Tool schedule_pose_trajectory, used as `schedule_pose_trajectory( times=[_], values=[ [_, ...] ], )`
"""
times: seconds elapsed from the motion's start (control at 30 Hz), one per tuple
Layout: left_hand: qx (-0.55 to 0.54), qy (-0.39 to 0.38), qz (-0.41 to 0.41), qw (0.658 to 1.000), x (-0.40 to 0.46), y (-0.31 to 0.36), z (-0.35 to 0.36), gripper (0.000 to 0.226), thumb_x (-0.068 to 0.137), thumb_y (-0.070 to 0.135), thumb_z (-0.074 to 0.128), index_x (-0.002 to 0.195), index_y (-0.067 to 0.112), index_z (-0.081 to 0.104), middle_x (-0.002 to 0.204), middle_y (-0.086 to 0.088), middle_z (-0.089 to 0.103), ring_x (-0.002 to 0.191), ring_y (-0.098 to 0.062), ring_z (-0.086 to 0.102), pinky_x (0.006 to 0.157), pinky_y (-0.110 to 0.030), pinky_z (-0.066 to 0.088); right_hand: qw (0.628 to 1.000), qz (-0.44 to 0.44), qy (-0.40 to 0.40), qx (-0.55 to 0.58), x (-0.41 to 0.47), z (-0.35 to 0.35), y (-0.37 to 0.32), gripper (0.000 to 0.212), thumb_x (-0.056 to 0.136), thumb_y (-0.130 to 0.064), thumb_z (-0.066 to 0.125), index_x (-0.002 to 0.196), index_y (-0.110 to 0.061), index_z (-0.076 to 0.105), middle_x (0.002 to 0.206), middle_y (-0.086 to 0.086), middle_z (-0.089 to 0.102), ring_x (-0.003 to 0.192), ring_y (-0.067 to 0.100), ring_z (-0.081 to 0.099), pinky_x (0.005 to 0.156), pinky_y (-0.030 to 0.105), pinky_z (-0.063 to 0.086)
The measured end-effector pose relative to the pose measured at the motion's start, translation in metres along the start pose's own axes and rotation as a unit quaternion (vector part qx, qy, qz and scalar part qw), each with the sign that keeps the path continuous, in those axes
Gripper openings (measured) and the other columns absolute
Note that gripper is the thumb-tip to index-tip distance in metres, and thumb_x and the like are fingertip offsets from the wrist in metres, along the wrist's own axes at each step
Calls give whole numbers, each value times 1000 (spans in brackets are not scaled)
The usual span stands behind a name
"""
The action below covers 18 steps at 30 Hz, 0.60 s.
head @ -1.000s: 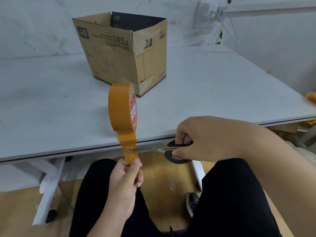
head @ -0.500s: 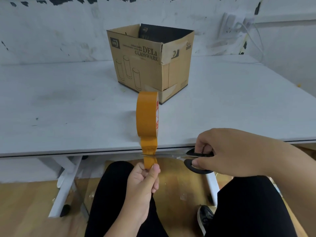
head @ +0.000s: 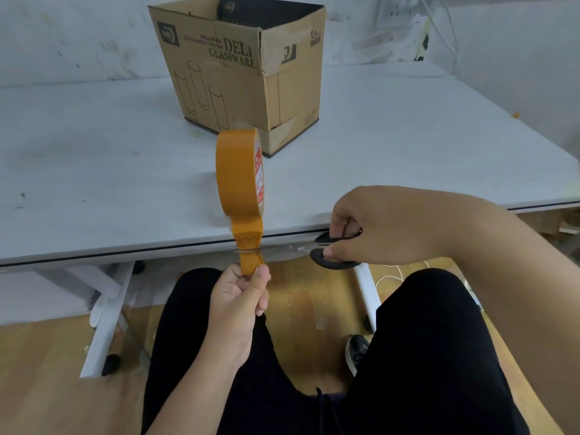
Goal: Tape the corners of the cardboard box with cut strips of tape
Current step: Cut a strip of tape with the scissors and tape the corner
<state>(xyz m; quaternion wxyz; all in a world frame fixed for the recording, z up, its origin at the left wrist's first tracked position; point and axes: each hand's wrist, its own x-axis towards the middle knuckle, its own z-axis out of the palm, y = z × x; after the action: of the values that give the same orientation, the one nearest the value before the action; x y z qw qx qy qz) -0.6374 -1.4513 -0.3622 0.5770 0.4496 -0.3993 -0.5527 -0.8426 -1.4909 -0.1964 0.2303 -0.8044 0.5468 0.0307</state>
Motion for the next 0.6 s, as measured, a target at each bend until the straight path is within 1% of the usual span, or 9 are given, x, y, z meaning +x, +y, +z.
schedule_pose_trajectory(
  times=[0.07,0.13,0.17,0.23,0.3,0.4,0.5,0.6],
  values=[
    [5,0,2,1000,-1,-1,-1,17,73,42,70,71,27,63,55,7,51,45,-6,42,47,-15,39,1000,0,-2,6,0,0,2,37,80,-56,59,91,-22,66,88,1,72,82,18,67,79,39,55],
    [-1,2,-1,1000,-2,-2,-2,17,74,47,69,68,31,64,55,9,53,45,-6,42,47,-15,39,1000,2,1,4,0,2,3,32,79,-57,59,89,-26,65,83,-5,71,78,13,66,75,32,54],
    [-10,5,-7,1000,-3,-2,-2,19,74,50,70,67,32,65,55,9,54,45,-6,43,47,-16,39,1000,4,3,3,1,2,3,32,79,-58,59,88,-27,64,81,-7,70,77,11,65,74,32,54],
    [-32,12,-24,999,-3,-2,-1,22,70,53,71,66,32,65,57,9,56,44,-6,43,45,-16,37,1000,5,6,4,1,3,4,35,77,-60,58,88,-27,64,83,-6,71,78,13,66,76,36,55],
    [-47,13,-31,998,-2,-3,2,20,67,49,72,65,30,66,59,9,57,44,-6,43,44,-16,36,1000,3,6,5,1,3,4,36,75,-61,57,88,-28,64,83,-6,71,78,13,66,77,38,55],
    [-38,9,-14,999,-1,-3,3,19,74,43,74,67,27,65,60,8,56,44,-6,43,44,-15,37,1000,0,5,4,1,5,6,33,76,-60,57,87,-29,61,81,-10,69,76,9,65,75,33,54],
    [-23,17,0,1000,0,-3,1,17,75,40,70,68,26,64,60,6,55,44,-7,42,44,-16,38,1000,5,-1,1,2,6,8,26,79,-56,59,84,-31,61,76,-16,68,74,3,63,71,27,52],
    [-12,18,4,1000,-3,-4,-1,15,76,38,70,69,26,64,63,6,58,45,-6,43,46,-15,39,1000,5,-1,4,3,7,9,24,79,-55,60,83,-32,62,76,-19,67,72,0,62,68,24,50]
  ],
)
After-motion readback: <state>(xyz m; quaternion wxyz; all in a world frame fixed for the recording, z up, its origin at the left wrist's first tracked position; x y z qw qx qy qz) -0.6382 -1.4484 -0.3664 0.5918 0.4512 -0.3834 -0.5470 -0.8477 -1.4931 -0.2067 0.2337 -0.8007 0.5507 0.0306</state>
